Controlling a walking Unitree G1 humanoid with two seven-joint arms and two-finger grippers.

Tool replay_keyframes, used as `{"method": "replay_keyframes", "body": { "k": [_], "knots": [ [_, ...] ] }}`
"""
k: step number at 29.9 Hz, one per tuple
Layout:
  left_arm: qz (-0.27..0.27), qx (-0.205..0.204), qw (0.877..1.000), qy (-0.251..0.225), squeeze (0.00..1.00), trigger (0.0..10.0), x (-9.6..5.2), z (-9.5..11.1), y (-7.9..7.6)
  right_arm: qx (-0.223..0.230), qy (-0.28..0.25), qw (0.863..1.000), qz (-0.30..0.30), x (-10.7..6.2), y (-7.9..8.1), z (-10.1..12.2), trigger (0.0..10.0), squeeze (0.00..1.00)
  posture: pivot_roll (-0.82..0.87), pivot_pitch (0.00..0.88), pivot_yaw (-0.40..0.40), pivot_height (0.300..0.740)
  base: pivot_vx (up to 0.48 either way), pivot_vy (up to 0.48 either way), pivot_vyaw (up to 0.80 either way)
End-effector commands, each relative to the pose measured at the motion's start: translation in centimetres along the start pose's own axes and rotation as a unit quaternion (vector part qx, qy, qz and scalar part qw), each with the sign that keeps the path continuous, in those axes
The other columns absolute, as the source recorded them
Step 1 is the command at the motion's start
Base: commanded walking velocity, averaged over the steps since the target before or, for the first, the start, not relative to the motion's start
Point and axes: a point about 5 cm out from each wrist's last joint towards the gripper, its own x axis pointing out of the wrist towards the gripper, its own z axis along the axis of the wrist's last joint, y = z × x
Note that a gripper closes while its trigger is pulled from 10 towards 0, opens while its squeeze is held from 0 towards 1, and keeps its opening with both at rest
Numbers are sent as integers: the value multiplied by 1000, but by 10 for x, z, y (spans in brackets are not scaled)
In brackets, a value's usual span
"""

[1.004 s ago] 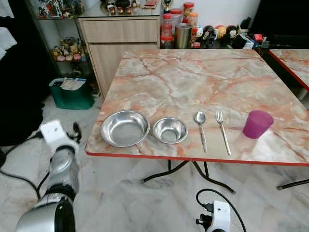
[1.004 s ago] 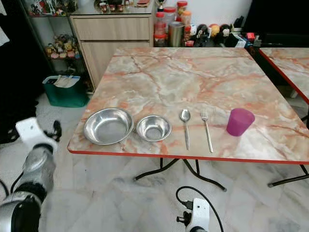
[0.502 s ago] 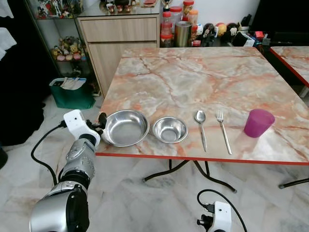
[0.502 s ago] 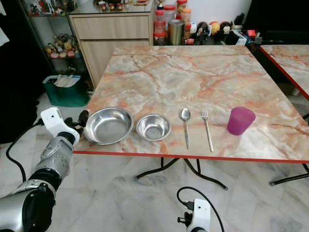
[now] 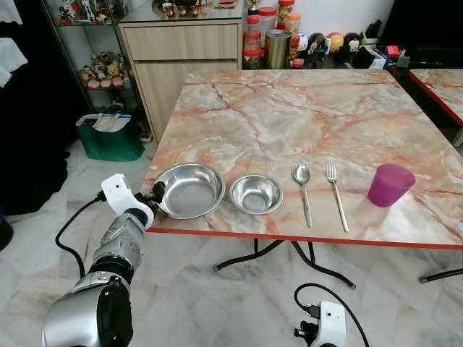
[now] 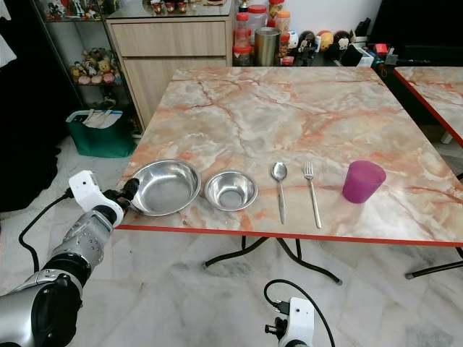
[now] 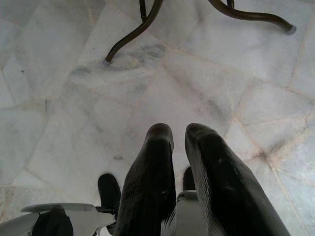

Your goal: Setting the table

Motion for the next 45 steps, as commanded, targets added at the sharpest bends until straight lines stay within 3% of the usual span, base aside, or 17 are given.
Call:
{"method": "replay_keyframes", "body": {
  "k": [1, 18, 19, 20, 21, 22, 45],
  "knots": [
    [-1, -6, 1000, 9, 0, 10000, 0, 0, 1, -2, 1, 1000, 0, 0, 1, -1, 10000, 0, 45, 0, 32, 740, 0, 0, 0],
    [-5, 1, 999, 51, 0, 10000, -1, -13, -1, -2, 1, 1000, 2, -1, 0, -2, 10000, 0, 38, 0, 34, 740, 0, 0, 0],
    [-4, 2, 999, 51, 0, 5490, -1, -13, -1, -1, 1, 1000, 1, -1, 0, -2, 10000, 0, 39, 0, 33, 740, 0, 0, 0],
    [-2, 3, 999, 52, 0, 4902, -1, -13, -1, -1, 2, 1000, 2, -1, 0, -2, 10000, 0, 39, 0, 33, 740, 0, 0, 0],
    [1, 4, 999, 52, 0, 1529, -1, -12, -1, -1, 2, 1000, 2, -1, 0, -2, 10000, 0, 39, 0, 34, 740, 0, 0, 0],
    [3, 5, 999, 53, 0, 0, -1, -12, 0, -1, 2, 1000, 2, -1, 0, -2, 10000, 0, 40, 0, 34, 740, 0, 0, 0],
    [12, 6, 998, 54, 0, 0, -1, -11, 3, -2, 1, 1000, 3, 0, 2, -1, 10000, 0, 42, 0, 34, 740, 0, 0, 0]
  ]
}}
